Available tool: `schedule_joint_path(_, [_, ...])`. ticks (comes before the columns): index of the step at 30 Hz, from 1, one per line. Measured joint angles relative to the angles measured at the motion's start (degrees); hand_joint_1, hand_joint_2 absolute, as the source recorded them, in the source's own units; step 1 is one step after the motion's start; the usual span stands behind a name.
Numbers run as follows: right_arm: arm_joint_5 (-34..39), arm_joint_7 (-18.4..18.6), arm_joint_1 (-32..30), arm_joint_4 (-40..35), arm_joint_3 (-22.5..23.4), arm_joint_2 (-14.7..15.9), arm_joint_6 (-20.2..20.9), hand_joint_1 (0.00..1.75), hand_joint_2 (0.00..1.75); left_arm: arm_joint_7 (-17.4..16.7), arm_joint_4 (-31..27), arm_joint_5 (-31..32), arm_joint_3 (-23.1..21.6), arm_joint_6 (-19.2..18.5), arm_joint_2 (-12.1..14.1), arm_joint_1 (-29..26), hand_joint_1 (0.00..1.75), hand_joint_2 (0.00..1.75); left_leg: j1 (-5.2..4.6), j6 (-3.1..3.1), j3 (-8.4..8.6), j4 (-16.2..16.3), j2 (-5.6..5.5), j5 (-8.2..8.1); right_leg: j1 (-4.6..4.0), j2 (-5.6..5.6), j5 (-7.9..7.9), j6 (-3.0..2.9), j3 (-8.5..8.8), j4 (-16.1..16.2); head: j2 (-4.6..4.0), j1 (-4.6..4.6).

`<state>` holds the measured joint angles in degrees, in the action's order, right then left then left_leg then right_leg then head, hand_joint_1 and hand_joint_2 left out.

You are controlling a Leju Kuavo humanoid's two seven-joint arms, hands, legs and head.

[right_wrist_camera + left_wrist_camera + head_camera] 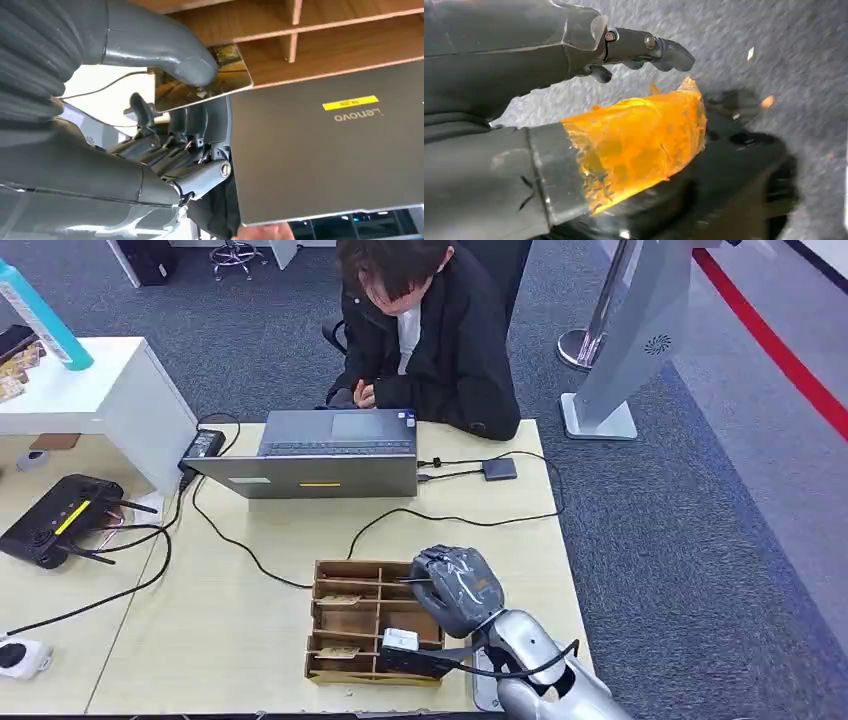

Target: Pass the card to the sensor for recognition and then transmit it.

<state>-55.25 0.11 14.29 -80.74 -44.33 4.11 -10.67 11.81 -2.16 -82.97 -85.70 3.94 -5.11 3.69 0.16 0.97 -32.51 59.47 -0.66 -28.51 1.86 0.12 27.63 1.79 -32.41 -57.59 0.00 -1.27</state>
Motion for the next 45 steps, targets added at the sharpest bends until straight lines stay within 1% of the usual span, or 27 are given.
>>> schedule_joint_path(1, [-0.1, 0.4, 0.0, 0.1, 0.1, 0.1, -0.2, 1.73, 1.75, 2.3, 0.1, 0.0, 0.0, 2.6, 0.0, -0.3, 0.0, 0.0, 0.0, 0.0, 0.0, 0.0, 0.01, 0.0, 0.0, 0.01, -0.01, 0.01, -0.04, 0.0, 0.0, -0.02])
schedule_joint_path(2, [-0.5, 0.8, -0.1, 0.1, 0.2, 0.1, -0.3, 1.73, 1.75, 4.0, 0.2, 0.0, 0.0, 8.0, -0.5, -0.1, 0.0, 0.0, -0.02, 0.01, -0.02, 0.0, -0.01, 0.01, 0.01, -0.01, -0.01, 0.01, -0.05, 0.0, 0.0, 0.02])
schedule_joint_path(3, [-0.7, 1.3, -0.2, 0.1, 0.2, 0.1, -0.3, 1.73, 1.75, 4.2, 0.2, -0.1, 0.0, 14.4, -1.1, 0.6, 0.0, 0.0, -0.03, 0.02, -0.04, 0.0, -0.05, 0.02, 0.02, -0.07, -0.01, 0.01, -0.02, 0.0, 0.0, 0.0])
schedule_joint_path(4, [-1.0, 1.5, -0.2, 0.1, 0.3, 0.1, -0.3, 1.73, 1.75, 3.6, 0.2, -0.1, 0.0, 19.8, -1.9, 1.4, 0.0, 0.0, -0.03, 0.02, -0.05, 0.0, -0.07, 0.03, 0.02, -0.09, -0.02, 0.02, 0.01, 0.0, 0.0, -0.04])
schedule_joint_path(5, [-1.1, 1.6, -0.3, 0.0, 0.3, 0.1, -0.3, 1.73, 1.75, 3.2, 0.2, 0.0, 0.0, 22.0, -2.4, 2.0, 0.0, 0.0, -0.03, 0.02, -0.04, 0.0, -0.06, 0.03, 0.02, -0.08, -0.03, 0.02, 0.04, 0.0, 0.0, 0.02])
schedule_joint_path(6, [-1.2, 1.7, -0.4, 0.0, 0.3, 0.1, -0.3, 1.73, 1.75, 3.1, 0.2, 0.0, 0.0, 22.6, -2.8, 2.5, 0.0, 0.0, -0.03, -0.01, -0.02, 0.0, -0.04, 0.05, 0.02, -0.05, -0.08, -0.04, 0.04, 0.0, 0.0, -0.02])
schedule_joint_path(10, [-1.2, 1.7, -0.5, 0.0, 0.4, 0.1, -0.3, 1.75, 1.75, 3.3, 0.2, -0.1, -0.1, 22.7, -3.7, 3.3, 0.0, 0.0, -0.02, -0.02, 0.01, 0.0, 0.04, 0.05, 0.01, 0.08, -0.08, -0.04, 0.02, 0.0, 0.0, -0.02])
schedule_joint_path(13, [-1.4, 1.7, -0.4, 0.0, 0.4, 0.1, -0.3, 1.75, 1.75, 5.8, 0.2, -2.3, -0.1, 22.7, -3.8, 3.5, 0.0, 0.0, -0.04, -0.02, 0.01, 0.0, 0.03, 0.05, 0.0, 0.07, -0.08, -0.04, 0.01, 0.0, 0.0, 0.0])
schedule_joint_path(19, [-1.2, 1.0, 0.4, 0.0, 0.5, 0.1, -0.7, 1.75, 1.75, 7.9, 0.2, -4.0, 0.0, 23.3, -3.6, 4.6, 0.0, 0.0, 0.0, -0.11, 0.0, 0.0, 0.02, 0.11, -0.05, 0.07, -0.08, -0.05, 0.0, 0.0, 0.0, -0.02])
schedule_joint_path(23, [-1.2, 0.6, 0.7, 0.0, 0.5, 0.1, -2.4, 1.75, 1.75, 8.0, 0.0, -4.4, 0.0, 24.3, -3.4, 5.5, 0.0, 0.0, 0.0, -0.11, 0.0, 0.0, 0.02, 0.11, -0.04, 0.07, -0.1, -0.07, 0.0, 0.0, 0.0, -0.02])
schedule_joint_path(28, [-1.3, 0.4, 0.7, 0.0, 0.6, 0.2, -2.9, 1.75, 1.75, 8.0, -0.1, -4.4, 0.0, 24.4, -3.3, 5.6, 0.0, 0.0, 0.0, -0.11, 0.0, 0.0, 0.02, 0.11, -0.04, 0.07, -0.1, -0.07, 0.0, 0.0, 0.0, 0.0])
schedule_joint_path(30, [-1.9, -0.4, 0.8, -0.9, 0.9, 0.5, -5.9, 1.75, 1.75, 7.8, -0.7, -5.4, 0.0, 24.9, -2.9, 5.8, 0.0, 0.0, 0.0, -0.11, -0.01, 0.0, 0.02, 0.11, -0.04, 0.07, -0.1, -0.08, 0.0, 0.0, 0.0, 0.0])
schedule_joint_path(32, [-2.4, -1.0, 1.0, -1.5, 1.1, 0.7, -7.1, 1.75, 1.75, 7.8, -0.8, -5.7, 0.0, 24.9, -2.6, 5.7, 0.0, 0.0, -0.01, -0.11, -0.02, 0.0, 0.03, 0.11, -0.04, 0.07, -0.1, -0.08, -0.02, 0.0, 0.0, 0.0])
schedule_joint_path(34, [-3.1, -2.1, 1.4, -2.5, 1.3, 1.0, -9.5, 1.75, 1.75, 7.8, -0.9, -6.1, 0.0, 24.9, -2.2, 5.8, 0.0, 0.0, -0.01, -0.11, -0.02, 0.0, 0.02, 0.11, -0.04, 0.07, -0.1, -0.08, -0.03, 0.0, 0.0, 0.0])
schedule_joint_path(36, [-3.5, -3.2, 2.1, -4.4, 1.9, 1.4, -12.7, 1.75, 1.75, 7.8, -1.2, -6.5, 0.0, 24.9, -1.8, 5.7, 0.0, 0.0, -0.01, -0.11, -0.03, 0.0, 0.03, 0.11, -0.04, 0.07, -0.1, -0.08, -0.02, 0.0, 0.0, 0.0])
schedule_joint_path(38, [-3.7, -4.2, 3.3, -6.9, 2.6, 1.9, -14.8, 1.75, 1.75, 7.7, -1.2, -6.6, 0.0, 24.9, -1.5, 5.7, 0.0, 0.0, -0.01, -0.11, -0.02, 0.0, 0.03, 0.11, -0.04, 0.09, -0.12, -0.1, -0.03, 0.0, 0.0, 0.0])
schedule_joint_path(41, [-4.1, -5.0, 5.2, -10.1, 3.3, 2.2, -15.8, 1.75, 1.75, 7.3, -1.4, -6.6, 0.0, 24.9, -1.0, 5.7, 0.0, 0.0, -0.01, -0.12, -0.02, 0.0, 0.03, 0.12, -0.04, 0.08, -0.12, -0.1, -0.02, 0.0, 0.0, 0.0])
schedule_joint_path(45, [-4.2, -5.8, 8.5, -13.1, 3.2, 2.2, -15.8, 1.75, 1.75, 5.4, -1.6, -6.1, -0.4, 24.9, -0.2, 5.8, 0.0, 0.0, 0.0, -0.12, -0.02, 0.0, 0.04, 0.12, -0.05, 0.09, -0.13, -0.11, -0.02, -0.1, 0.0, 0.0])
